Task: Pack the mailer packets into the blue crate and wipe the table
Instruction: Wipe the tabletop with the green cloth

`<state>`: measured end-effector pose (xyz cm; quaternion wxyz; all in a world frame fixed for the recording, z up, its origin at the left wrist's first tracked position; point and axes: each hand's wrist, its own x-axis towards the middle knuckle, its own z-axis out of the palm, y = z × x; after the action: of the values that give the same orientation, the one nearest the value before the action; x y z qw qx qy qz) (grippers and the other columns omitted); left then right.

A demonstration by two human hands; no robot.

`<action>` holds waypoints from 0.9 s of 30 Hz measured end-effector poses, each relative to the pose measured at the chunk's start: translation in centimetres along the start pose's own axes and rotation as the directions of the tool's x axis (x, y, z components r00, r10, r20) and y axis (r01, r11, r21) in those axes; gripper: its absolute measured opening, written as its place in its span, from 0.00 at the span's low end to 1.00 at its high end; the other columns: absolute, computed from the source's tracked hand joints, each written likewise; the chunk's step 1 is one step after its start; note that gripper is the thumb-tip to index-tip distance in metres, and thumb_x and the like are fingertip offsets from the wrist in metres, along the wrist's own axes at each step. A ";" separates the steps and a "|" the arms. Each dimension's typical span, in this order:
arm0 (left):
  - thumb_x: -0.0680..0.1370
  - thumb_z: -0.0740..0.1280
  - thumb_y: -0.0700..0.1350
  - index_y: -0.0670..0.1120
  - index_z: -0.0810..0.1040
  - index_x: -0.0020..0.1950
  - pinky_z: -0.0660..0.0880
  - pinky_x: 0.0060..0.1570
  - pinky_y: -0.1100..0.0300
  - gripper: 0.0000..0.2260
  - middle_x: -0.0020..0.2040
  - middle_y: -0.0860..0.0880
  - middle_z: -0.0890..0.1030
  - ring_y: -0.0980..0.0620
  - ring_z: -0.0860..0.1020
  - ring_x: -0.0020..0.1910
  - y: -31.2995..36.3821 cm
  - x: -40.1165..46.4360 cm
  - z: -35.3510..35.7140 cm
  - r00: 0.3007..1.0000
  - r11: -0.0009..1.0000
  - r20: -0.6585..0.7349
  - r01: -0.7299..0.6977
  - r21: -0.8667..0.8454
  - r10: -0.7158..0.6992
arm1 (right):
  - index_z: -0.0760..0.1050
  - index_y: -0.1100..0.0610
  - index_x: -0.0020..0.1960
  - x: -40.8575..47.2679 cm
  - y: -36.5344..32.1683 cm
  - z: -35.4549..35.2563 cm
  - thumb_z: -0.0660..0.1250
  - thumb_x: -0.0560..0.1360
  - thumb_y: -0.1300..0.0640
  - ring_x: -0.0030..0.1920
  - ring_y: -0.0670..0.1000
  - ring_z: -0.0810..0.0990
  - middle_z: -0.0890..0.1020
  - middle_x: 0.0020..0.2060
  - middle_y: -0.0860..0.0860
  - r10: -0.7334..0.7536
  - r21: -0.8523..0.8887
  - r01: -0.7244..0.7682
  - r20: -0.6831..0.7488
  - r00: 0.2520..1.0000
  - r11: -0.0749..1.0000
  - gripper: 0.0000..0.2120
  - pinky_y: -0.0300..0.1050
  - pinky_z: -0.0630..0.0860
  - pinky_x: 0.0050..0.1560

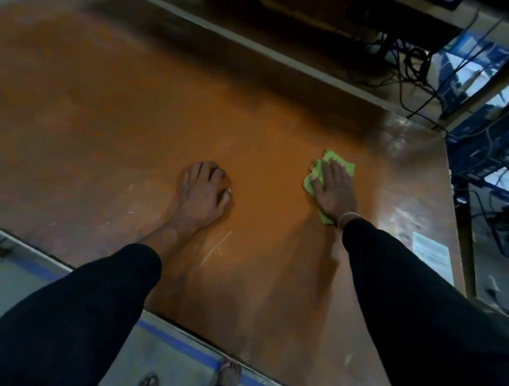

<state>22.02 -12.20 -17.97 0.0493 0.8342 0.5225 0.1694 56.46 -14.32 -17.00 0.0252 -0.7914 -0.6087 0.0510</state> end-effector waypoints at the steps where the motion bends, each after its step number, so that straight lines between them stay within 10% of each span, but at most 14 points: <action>1: 0.80 0.57 0.57 0.44 0.76 0.65 0.67 0.61 0.44 0.22 0.66 0.43 0.74 0.40 0.70 0.64 0.1 0.0 0.1 1.000 1.000 -0.007 0.002 0.006 -0.002 | 0.47 0.53 0.82 1.1 -0.1 -0.2 0.40 0.82 0.36 0.81 0.56 0.44 0.48 0.82 0.53 0.097 -0.001 -0.097 0.009 0.995 0.995 0.34 0.56 0.46 0.80; 4: 0.80 0.58 0.57 0.44 0.75 0.66 0.67 0.61 0.45 0.21 0.66 0.44 0.73 0.41 0.70 0.64 0.1 0.0 0.2 1.000 1.000 -0.020 0.013 -0.001 -0.013 | 0.44 0.53 0.82 3.2 -2.0 -0.3 0.39 0.82 0.36 0.81 0.56 0.41 0.44 0.82 0.53 0.118 -0.016 -0.118 0.045 0.992 0.993 0.35 0.56 0.44 0.80; 9: 0.81 0.58 0.57 0.45 0.75 0.66 0.67 0.62 0.46 0.21 0.66 0.45 0.73 0.42 0.70 0.64 -0.1 0.3 0.2 0.999 1.000 -0.032 0.009 0.012 -0.009 | 0.45 0.48 0.82 5.8 -3.9 -0.5 0.39 0.82 0.34 0.81 0.52 0.42 0.44 0.82 0.48 -0.301 -0.005 0.303 0.081 0.950 0.953 0.33 0.55 0.45 0.80; 15: 0.82 0.57 0.57 0.47 0.72 0.68 0.67 0.62 0.46 0.20 0.67 0.47 0.71 0.43 0.69 0.65 0.0 0.6 0.0 1.000 0.999 -0.008 0.002 0.040 -0.001 | 0.46 0.52 0.82 10.1 -5.9 -0.3 0.39 0.80 0.35 0.81 0.56 0.43 0.47 0.82 0.53 0.011 0.016 -0.012 0.037 0.999 1.000 0.35 0.58 0.45 0.80; 20: 0.81 0.57 0.57 0.47 0.72 0.68 0.68 0.62 0.46 0.20 0.67 0.47 0.71 0.43 0.69 0.65 0.0 0.4 -0.1 1.000 0.999 -0.017 0.001 0.038 -0.001 | 0.46 0.49 0.82 7.8 -7.4 -0.1 0.40 0.82 0.35 0.81 0.52 0.44 0.47 0.82 0.50 -0.408 0.000 0.409 0.071 0.910 0.913 0.33 0.56 0.46 0.80; 25: 0.82 0.57 0.57 0.47 0.73 0.68 0.67 0.60 0.46 0.20 0.67 0.47 0.72 0.43 0.69 0.65 0.0 0.3 0.1 1.000 1.000 -0.004 0.019 0.022 -0.019 | 0.47 0.51 0.82 6.7 -5.3 -0.1 0.37 0.80 0.33 0.81 0.55 0.45 0.47 0.82 0.53 -0.020 0.008 0.020 -0.003 1.000 1.000 0.36 0.57 0.46 0.80; 27: 0.82 0.57 0.57 0.47 0.73 0.68 0.67 0.61 0.46 0.20 0.67 0.47 0.72 0.43 0.69 0.65 0.0 0.3 0.1 1.000 0.999 0.004 0.023 0.030 -0.023 | 0.46 0.51 0.82 4.8 -6.7 0.2 0.37 0.81 0.33 0.81 0.55 0.43 0.46 0.82 0.52 -0.092 -0.001 0.092 0.022 0.995 0.996 0.36 0.57 0.46 0.80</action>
<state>22.18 -11.96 -17.98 0.0400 0.8291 0.5343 0.1594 51.18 -7.97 -16.79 0.0202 -0.7618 -0.6449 0.0580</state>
